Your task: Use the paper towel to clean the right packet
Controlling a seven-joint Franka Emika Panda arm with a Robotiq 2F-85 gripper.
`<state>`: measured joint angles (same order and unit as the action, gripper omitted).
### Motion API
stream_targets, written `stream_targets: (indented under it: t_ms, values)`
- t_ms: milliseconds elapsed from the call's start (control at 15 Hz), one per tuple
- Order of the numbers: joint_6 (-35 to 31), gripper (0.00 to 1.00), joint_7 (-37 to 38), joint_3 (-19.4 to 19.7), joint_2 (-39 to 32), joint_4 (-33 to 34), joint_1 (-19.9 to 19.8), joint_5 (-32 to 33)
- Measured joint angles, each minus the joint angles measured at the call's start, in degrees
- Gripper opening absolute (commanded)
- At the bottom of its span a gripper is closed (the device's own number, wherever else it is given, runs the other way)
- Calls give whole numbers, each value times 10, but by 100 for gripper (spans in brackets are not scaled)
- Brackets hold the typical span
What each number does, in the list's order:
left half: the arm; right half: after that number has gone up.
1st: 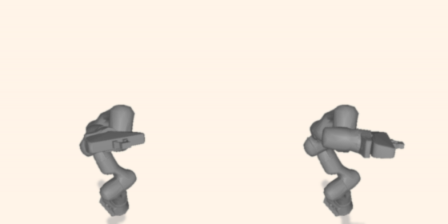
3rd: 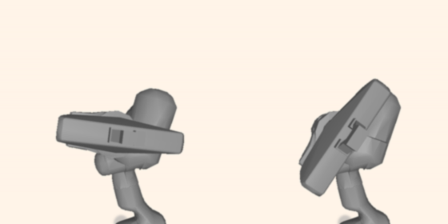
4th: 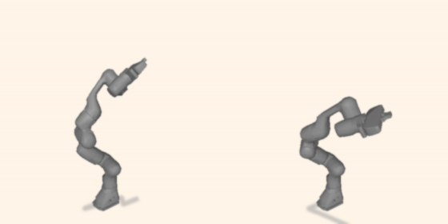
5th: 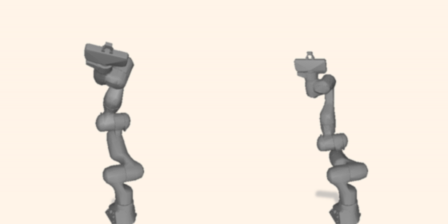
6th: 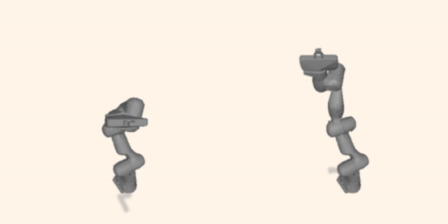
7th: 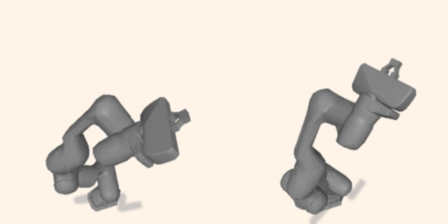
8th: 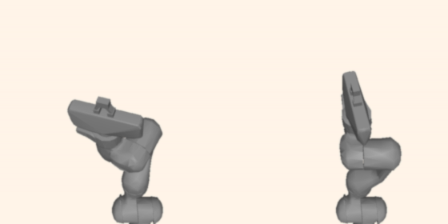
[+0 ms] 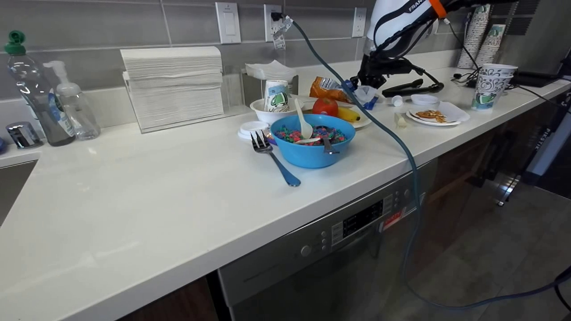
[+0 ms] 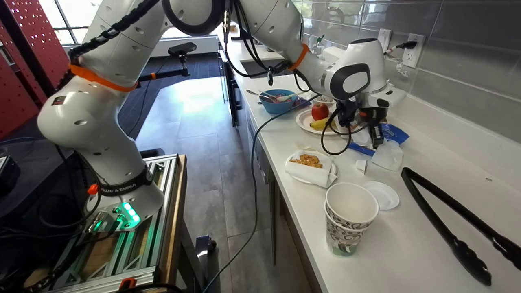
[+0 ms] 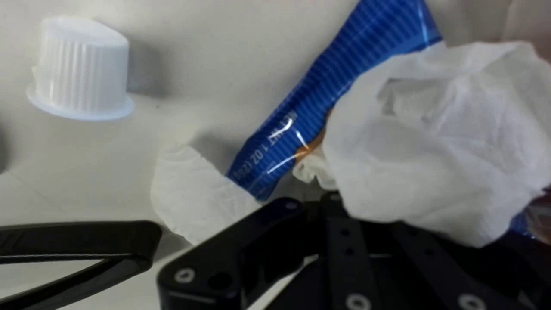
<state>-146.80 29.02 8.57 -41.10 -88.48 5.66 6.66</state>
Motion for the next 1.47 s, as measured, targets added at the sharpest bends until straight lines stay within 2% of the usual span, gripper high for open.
stream_targets:
  t_ms: [267,600,867,933,1000,1467]
  values:
    - [7,1,-20,13,0,-1,1,2]
    - [5,1,-19,63,-1,-5,-3,5]
    - [-14,1,-19,66,-6,-5,-8,4]
    - [-17,27,-19,66,-8,-5,-7,4]
    - [-21,28,-19,65,-8,-5,-6,4]
    - [-31,79,-12,65,14,3,4,4]
